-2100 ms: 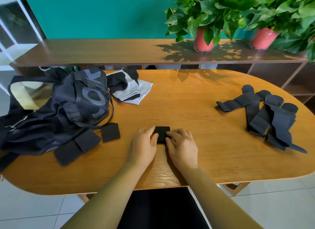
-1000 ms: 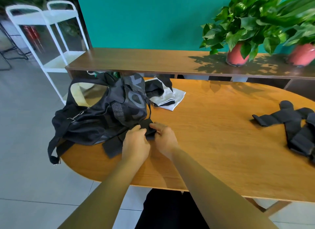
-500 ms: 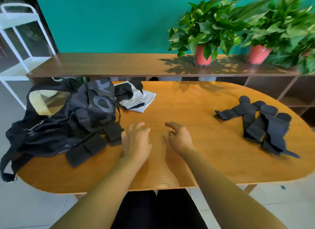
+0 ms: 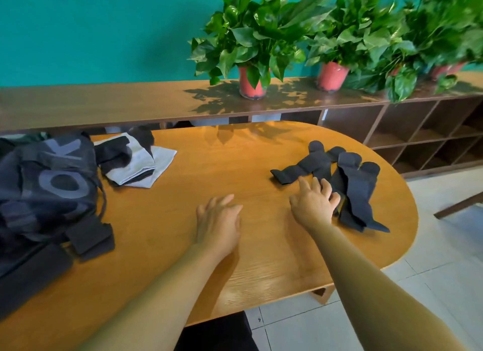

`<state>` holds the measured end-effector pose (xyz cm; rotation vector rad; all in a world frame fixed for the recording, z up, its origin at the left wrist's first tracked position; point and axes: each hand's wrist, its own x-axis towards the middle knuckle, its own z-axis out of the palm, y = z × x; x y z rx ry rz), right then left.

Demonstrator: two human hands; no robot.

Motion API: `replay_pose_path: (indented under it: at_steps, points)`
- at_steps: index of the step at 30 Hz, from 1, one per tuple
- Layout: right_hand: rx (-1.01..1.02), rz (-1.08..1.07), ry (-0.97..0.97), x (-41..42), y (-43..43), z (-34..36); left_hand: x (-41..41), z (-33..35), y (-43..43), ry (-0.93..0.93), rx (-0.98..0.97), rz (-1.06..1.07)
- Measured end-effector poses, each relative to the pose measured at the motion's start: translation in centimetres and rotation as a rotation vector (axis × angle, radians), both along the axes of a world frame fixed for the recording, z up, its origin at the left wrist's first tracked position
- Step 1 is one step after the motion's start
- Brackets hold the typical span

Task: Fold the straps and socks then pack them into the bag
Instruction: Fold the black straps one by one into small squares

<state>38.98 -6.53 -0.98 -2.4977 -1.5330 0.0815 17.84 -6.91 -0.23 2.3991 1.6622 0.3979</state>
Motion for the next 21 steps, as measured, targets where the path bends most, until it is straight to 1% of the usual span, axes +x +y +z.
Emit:
replay_pose_path:
  at_steps: [3,6,8,15,21]
  points:
    - [-0.068,0.002,0.020,0.2,2.1,0.4,-0.1,-0.4,0.9,0.010,-0.023,-0.001]
    - [-0.204,-0.089,0.202,0.3,3.7,0.5,-0.9,-0.8,1.8,0.019,-0.037,0.010]
    - [-0.289,-0.085,0.267,0.2,4.1,0.4,-1.5,-1.1,2.1,0.010,-0.041,0.022]
    - [-0.393,0.117,0.190,-4.2,3.0,0.0,-2.9,-1.6,1.9,0.002,-0.036,0.047]
    - [-0.396,0.273,0.162,-9.4,0.8,-0.5,-5.1,-1.6,0.6,0.026,-0.018,0.089]
